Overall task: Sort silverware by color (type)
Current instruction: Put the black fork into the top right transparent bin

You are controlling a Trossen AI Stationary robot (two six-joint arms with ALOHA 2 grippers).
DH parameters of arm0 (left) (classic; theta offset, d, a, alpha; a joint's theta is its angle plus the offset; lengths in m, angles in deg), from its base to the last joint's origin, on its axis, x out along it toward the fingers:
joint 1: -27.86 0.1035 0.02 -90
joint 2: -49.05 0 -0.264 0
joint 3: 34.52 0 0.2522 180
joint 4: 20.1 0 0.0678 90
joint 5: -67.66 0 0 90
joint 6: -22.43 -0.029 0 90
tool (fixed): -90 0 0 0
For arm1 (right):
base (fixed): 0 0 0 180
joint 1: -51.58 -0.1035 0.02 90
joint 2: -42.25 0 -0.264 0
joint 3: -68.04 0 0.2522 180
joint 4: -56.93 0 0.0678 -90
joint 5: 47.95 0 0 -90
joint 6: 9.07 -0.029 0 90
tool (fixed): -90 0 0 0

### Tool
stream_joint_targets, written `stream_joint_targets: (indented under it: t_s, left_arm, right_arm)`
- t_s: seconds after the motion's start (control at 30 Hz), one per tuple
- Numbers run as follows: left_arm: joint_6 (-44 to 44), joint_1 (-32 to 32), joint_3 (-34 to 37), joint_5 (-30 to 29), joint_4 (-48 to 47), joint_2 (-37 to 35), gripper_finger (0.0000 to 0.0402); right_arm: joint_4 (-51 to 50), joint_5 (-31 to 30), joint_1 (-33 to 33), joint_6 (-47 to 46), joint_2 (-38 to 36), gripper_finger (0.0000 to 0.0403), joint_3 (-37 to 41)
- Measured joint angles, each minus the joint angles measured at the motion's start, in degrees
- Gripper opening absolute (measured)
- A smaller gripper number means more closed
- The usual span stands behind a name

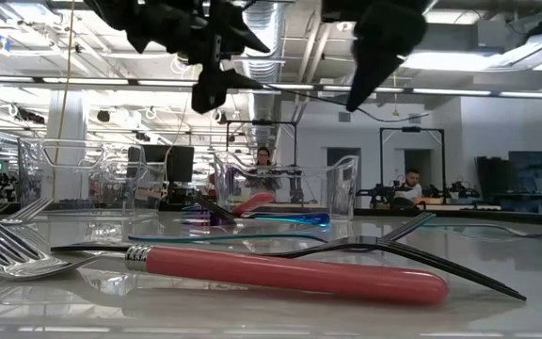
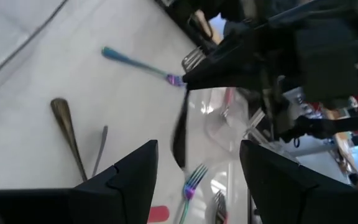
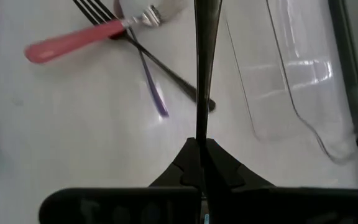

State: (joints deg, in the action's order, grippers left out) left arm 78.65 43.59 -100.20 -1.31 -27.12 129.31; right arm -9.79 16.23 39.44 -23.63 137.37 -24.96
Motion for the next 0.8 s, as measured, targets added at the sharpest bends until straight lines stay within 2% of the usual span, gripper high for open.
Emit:
stream_joint_targets:
  t_s: [0.67,0.8]
  left_arm:
    - [-4.88,-0.52,-0.02,0.64,-1.27,0.58,0.0212]
    - [-5.2,-0.52,-0.02,-0.42,-1.24,0.58,0.0195]
  right_arm:
    - [5.42,0.61,2.43,3.66,0.33,0.0024,-1.69]
    - [5.94,1.43,2.57,4.46,0.33,0.0024,-1.69]
